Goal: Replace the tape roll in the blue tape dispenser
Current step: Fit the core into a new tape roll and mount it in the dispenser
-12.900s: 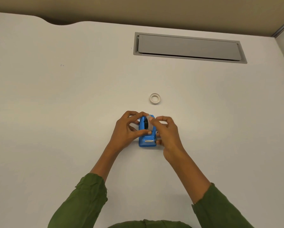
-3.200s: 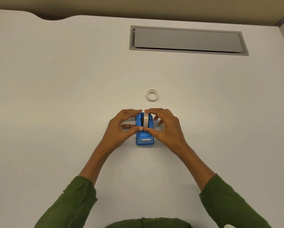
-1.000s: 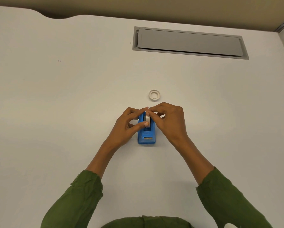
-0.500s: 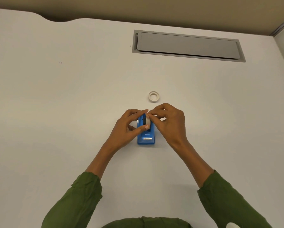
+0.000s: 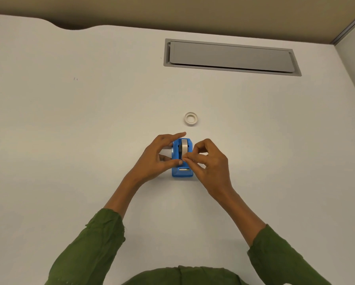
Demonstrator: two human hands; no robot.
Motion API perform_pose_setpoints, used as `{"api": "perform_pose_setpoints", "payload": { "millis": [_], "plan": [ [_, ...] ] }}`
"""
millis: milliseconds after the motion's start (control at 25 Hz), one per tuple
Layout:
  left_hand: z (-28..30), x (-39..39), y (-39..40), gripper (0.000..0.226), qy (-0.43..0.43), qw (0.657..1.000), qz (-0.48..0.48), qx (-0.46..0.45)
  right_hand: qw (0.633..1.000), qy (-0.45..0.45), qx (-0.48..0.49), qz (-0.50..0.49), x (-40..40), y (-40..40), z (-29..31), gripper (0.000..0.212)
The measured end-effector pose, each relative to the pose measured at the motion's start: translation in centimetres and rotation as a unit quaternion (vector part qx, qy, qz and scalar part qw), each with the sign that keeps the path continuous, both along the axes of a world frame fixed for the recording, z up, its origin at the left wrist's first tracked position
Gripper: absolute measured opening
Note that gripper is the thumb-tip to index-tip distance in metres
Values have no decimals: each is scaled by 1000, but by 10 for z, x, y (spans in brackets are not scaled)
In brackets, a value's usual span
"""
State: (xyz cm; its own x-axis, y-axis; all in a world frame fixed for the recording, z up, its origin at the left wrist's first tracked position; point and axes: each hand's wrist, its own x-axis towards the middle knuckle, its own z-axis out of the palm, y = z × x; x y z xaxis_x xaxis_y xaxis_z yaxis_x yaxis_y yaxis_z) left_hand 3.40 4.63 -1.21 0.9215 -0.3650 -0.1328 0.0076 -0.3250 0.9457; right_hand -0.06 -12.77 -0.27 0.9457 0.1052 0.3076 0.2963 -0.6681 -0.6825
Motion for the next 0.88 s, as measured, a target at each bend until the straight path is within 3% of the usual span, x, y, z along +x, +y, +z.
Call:
{"api": "perform_pose_setpoints", "payload": {
  "millis": [240,320,440,520,640,880],
  "plan": [
    [2,-3,0,44,-32,998,-32,47,1000,-3,6,-17,-12,1,-9,15],
    [2,-3,3,60,-17,996,-68,46,999,3,14,-30,-14,1,-9,14],
    [3,0,18,88,81,988,-133,12,998,23,29,-40,-13,1,-5,13],
    [2,2,24,106,113,980,-159,38,998,40,25,-36,-8,0,-1,13],
    [-1,1,13,113,49,988,-114,93,998,60,21,-17,-1,-1,5,12],
    [-19,-8,-6,104,-29,993,-7,114,999,35,-17,8,0,-2,6,10]
  ]
}}
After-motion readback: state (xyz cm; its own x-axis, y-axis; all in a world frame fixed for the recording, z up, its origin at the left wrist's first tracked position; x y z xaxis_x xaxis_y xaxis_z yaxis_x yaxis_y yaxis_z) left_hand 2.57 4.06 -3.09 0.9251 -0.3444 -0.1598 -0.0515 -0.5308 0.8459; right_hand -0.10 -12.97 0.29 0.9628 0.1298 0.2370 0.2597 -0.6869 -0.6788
